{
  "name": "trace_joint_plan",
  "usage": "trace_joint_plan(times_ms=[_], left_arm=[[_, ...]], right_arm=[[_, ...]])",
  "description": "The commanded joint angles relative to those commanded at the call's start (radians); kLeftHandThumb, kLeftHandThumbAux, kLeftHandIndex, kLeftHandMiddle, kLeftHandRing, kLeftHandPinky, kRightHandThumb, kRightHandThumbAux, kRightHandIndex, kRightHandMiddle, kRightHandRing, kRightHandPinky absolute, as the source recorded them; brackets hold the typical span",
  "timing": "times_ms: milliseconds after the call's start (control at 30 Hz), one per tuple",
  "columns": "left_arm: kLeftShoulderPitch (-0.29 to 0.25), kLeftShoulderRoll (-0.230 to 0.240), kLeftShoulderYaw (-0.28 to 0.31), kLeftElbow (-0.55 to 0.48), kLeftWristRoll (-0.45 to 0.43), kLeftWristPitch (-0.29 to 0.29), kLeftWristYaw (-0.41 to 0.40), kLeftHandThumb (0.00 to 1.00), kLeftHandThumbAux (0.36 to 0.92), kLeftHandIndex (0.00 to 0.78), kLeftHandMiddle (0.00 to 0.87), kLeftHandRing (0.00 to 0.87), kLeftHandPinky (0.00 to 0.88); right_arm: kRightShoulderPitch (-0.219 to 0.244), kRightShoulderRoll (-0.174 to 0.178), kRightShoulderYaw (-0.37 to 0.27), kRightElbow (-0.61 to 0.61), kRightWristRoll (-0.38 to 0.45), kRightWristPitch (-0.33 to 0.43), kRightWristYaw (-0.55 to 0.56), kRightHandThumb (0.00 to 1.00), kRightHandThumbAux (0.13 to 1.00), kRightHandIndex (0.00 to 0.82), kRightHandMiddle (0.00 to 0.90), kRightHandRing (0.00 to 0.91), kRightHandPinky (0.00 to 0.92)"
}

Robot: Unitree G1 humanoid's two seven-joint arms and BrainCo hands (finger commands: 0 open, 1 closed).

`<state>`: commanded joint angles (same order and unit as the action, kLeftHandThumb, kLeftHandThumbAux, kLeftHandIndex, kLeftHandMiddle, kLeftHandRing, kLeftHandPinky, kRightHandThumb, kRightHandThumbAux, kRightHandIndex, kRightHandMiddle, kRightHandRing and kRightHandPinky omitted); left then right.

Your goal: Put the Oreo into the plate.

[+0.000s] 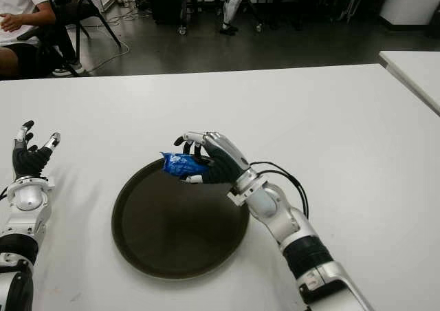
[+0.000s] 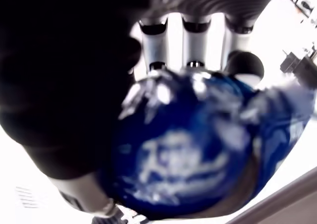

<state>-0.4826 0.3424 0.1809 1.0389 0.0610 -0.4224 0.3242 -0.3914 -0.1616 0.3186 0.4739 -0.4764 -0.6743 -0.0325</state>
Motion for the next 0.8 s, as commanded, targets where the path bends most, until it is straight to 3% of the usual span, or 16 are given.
trace_joint_plan(times_ms=[233, 667, 767, 800], left_arm=[[-0.004, 0.002, -0.005, 0.008, 0.011, 0.007, 0.016, 0.0, 0.635, 0.0, 0.0, 0.0, 0.0], [0.001, 0.003, -0.008, 0.002, 0.009, 0.011, 0.002, 0.0, 0.642, 0.0, 0.0, 0.0, 0.0], [0.002, 0.003, -0.01, 0.0, 0.012, 0.012, 0.006, 0.0, 0.65, 0.0, 0.0, 0.0, 0.0], [0.002, 0.003, -0.01, 0.0, 0.012, 0.012, 0.006, 0.0, 0.652, 0.0, 0.0, 0.0, 0.0]], right_arm=[[-0.005, -0.012, 0.0, -0.008, -0.017, 0.021, -0.002, 0.288, 0.853, 0.821, 0.875, 0.895, 0.902], [-0.026, -0.031, 0.007, 0.008, -0.043, 0.023, 0.002, 0.278, 0.842, 0.808, 0.877, 0.893, 0.895], [-0.038, -0.034, 0.019, 0.019, -0.015, 0.024, 0.053, 0.287, 0.82, 0.735, 0.855, 0.872, 0.869], [-0.039, -0.036, 0.022, 0.019, -0.007, 0.028, 0.07, 0.246, 0.8, 0.646, 0.752, 0.766, 0.739]])
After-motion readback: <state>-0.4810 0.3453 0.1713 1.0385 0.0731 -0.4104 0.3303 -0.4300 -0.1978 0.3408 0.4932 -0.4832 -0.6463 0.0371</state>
